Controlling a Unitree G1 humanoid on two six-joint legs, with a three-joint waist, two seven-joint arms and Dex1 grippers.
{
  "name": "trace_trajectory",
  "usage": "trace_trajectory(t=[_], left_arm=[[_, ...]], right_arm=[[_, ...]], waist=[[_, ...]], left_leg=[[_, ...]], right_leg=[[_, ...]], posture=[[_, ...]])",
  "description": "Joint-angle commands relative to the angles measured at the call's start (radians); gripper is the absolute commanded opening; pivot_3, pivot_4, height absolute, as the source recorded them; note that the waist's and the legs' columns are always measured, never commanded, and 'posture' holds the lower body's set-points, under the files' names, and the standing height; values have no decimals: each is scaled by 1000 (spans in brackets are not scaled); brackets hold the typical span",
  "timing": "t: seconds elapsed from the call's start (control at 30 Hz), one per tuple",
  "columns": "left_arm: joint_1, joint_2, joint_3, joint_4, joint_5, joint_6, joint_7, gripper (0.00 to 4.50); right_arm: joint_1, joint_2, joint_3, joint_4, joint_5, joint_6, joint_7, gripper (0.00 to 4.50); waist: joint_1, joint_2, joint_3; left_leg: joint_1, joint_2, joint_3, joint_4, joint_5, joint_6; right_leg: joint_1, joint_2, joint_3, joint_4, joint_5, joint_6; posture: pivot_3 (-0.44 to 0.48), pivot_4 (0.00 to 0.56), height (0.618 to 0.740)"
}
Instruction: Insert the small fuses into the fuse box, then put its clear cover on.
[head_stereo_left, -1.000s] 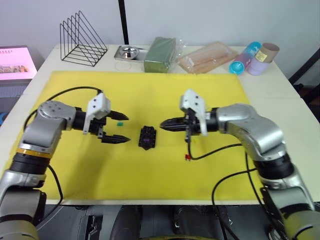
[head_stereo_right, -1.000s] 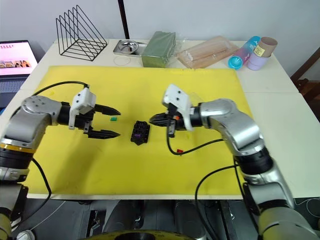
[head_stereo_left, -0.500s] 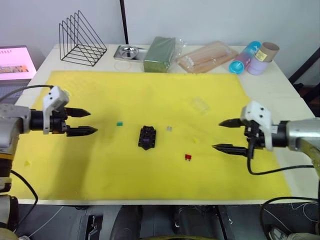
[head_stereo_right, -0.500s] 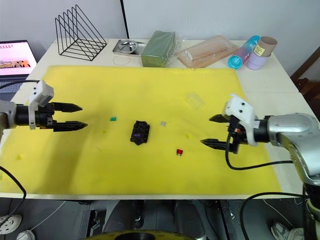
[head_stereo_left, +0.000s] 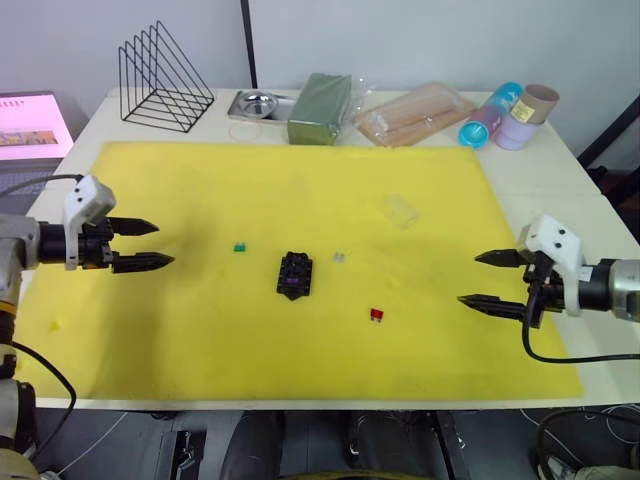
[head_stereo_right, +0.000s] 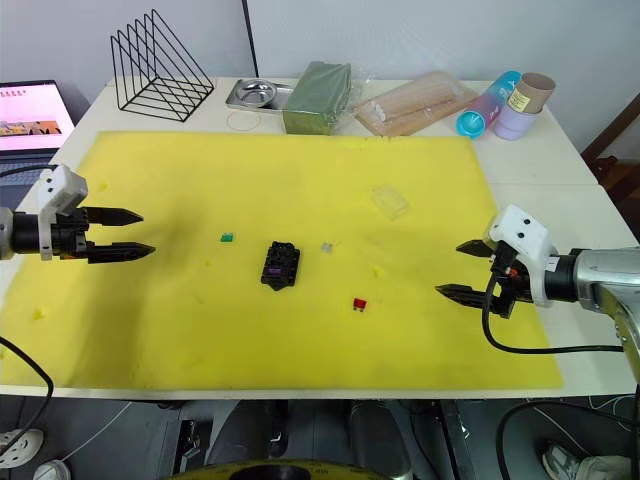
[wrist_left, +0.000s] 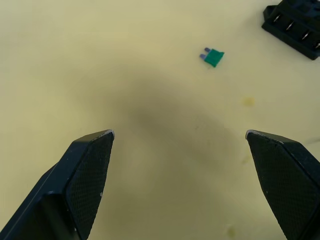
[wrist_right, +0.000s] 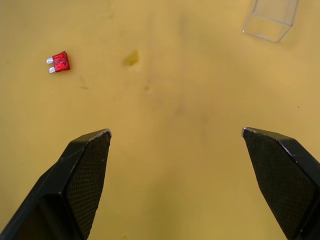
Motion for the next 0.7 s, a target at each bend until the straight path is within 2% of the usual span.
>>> trace_trajectory(t=[0.03, 0.2, 0.27, 0.33, 0.4, 0.6, 0.7], left_arm=[[-26, -12, 4, -13, -27, 54, -33, 4500], [-48, -53, 1, -33, -66, 221, -34, 4500], [-58, -67, -30, -53, -81, 379, -27, 4500], [-71, -92, -17, -84, -167, 616, -16, 4500], [-82, -106, -4, -100, -217, 777, 15, 4500], [-102, -118, 27, -101, -280, 1005, 117, 4500], [-172, -157, 76, 6, -290, 1125, 218, 3882]], right_arm=[[-62, 6, 6, -44, 24, -7, -23, 4459], [-187, 41, 91, -89, 57, 23, -54, 4459], [-275, 77, 169, -111, 61, 30, -66, 4459], [-373, 135, 253, -127, 60, 46, -84, 4459], [-430, 170, 304, -123, 51, 57, -94, 4459], [-513, 222, 384, -125, 47, 67, -105, 4459], [-554, 254, 428, -121, 35, 57, -101, 4500]], waist=[[-1, 0, 0], [-2, 0, 0], [-5, 0, 0], [-6, 0, 0], [-6, 0, 0], [-1, 0, 0], [1, 0, 0]], left_leg=[[0, 0, 0, 0, 0, 0], [0, 0, -1, 0, 0, 0], [0, 0, -1, 0, 0, 0], [0, 0, -1, 0, 0, 0], [-1, 0, -1, 0, 0, 0], [-8, 0, -3, 2, 0, 0], [-9, 0, -3, 4, 0, 0]], right_leg=[[0, 0, 0, 0, 0, 0], [0, 1, 0, 0, 0, 0], [0, 1, 0, 0, 0, 0], [0, 1, 0, 1, 0, 0], [-1, 1, 0, 1, 0, 0], [-7, -1, -1, 2, 0, 1], [-7, -1, -2, 3, 0, 1]], posture=[[0, 150, 740], [0, 150, 740], [0, 150, 740], [0, 150, 740], [0, 150, 740], [0, 150, 740], [0, 150, 740]])
